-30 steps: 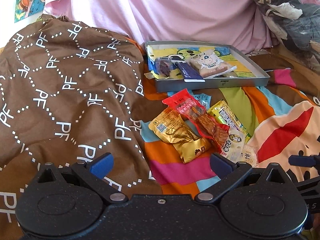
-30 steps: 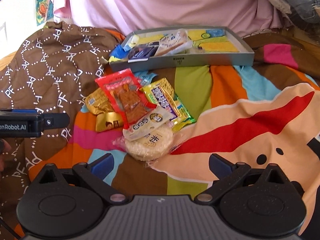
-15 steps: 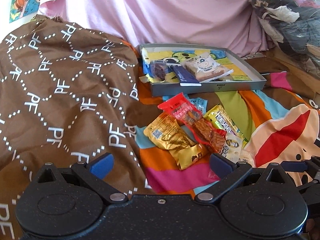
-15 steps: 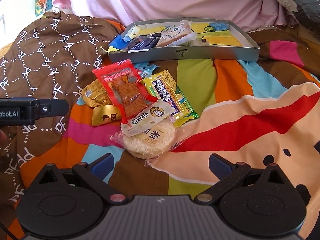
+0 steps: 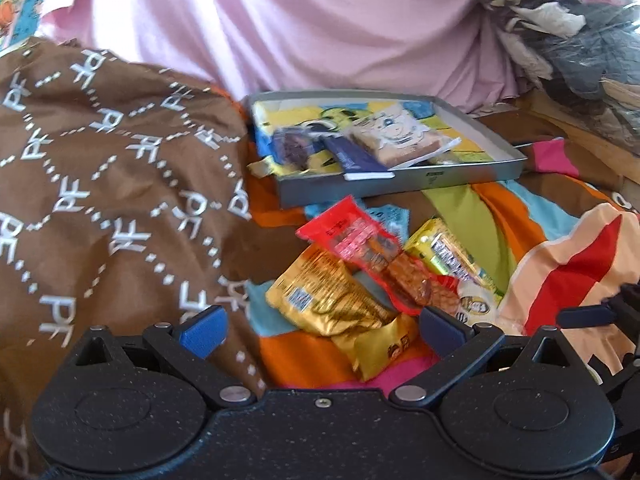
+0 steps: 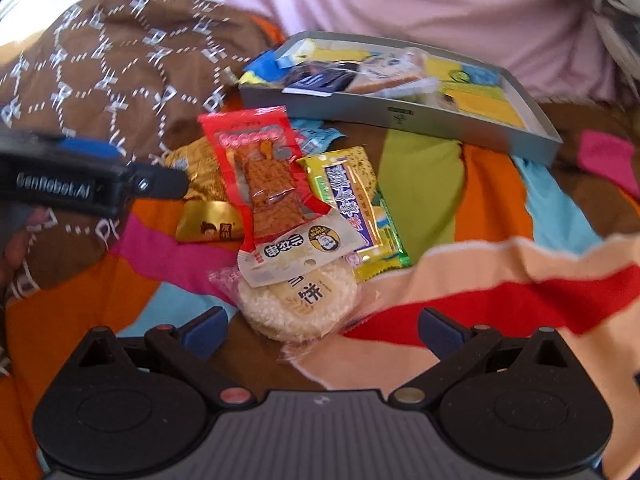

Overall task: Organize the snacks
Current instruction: 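Move the left tool to the gold foil pack while the right tool approaches the round rice cake, then grasp the gold foil pack with the left tool while the right tool grasps the rice cake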

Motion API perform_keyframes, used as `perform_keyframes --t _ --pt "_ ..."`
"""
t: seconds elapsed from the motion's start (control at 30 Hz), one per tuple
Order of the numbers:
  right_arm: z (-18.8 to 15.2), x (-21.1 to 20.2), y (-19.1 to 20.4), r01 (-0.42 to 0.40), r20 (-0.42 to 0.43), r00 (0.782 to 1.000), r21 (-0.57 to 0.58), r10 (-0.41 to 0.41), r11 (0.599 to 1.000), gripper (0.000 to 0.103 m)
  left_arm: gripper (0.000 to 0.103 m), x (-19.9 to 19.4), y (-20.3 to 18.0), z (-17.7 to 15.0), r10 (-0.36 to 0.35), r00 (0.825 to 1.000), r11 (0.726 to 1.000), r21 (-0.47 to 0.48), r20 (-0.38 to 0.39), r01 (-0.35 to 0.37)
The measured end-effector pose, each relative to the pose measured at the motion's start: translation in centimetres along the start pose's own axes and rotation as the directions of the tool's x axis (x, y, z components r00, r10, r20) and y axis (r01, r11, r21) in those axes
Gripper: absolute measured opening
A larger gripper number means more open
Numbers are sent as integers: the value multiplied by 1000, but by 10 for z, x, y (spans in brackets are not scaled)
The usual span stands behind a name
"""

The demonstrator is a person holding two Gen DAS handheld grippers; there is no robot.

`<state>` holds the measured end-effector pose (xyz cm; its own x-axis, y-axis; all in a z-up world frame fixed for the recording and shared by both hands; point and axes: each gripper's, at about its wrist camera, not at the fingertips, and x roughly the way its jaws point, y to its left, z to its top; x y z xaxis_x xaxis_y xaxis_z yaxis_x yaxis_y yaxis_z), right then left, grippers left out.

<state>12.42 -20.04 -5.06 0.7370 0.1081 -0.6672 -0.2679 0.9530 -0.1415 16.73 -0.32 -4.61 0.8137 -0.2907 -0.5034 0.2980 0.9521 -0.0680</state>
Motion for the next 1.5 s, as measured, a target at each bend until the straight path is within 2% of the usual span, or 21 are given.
perform_keyframes --t 0.1,0.23,0.43,0.57,0.7,0.9,0.97,1.13,1.23,1.37,1.43,1.5 --pt "1 7 -1 -28 -12 1000 -19 28 999 103 102 10 -4 3 -33 999 998 54 -7 33" --pt "2 14 0 -45 -31 999 -29 44 999 103 102 29 -4 8 -41 999 997 58 -27 43" --pt "4 17 -2 -46 -33 998 -17 46 999 103 102 53 16 15 -67 995 996 -58 -67 64" --pt "4 21 -5 -54 -31 998 3 54 999 103 102 66 31 19 -143 985 983 -128 -97 130" --pt "6 23 -8 -59 -15 998 28 60 998 103 101 65 35 19 -191 978 972 -152 -88 177" --pt "9 32 -4 -78 -16 997 -5 78 997 102 86 58 34 18 -298 952 941 -189 -65 281" --pt "7 32 -4 -85 -14 996 -3 85 996 100 81 54 35 19 -317 947 929 -219 -53 299" --pt "3 27 -11 -97 1 995 45 97 994 90 62 43 36 17 -337 940 911 -267 -44 314" --pt "-1 21 -17 -101 15 995 77 101 992 86 57 36 32 16 -364 930 901 -269 -39 341" --pt "-5 10 -21 -108 31 994 108 105 988 76 56 28 24 13 -407 913 880 -279 -25 385" --pt "-7 6 -24 -110 37 994 125 106 986 75 52 27 21 11 -432 902 864 -298 -26 405" --pt "-9 2 -27 -108 42 994 143 103 984 75 50 26 16 8 -439 898 863 -299 -39 408"
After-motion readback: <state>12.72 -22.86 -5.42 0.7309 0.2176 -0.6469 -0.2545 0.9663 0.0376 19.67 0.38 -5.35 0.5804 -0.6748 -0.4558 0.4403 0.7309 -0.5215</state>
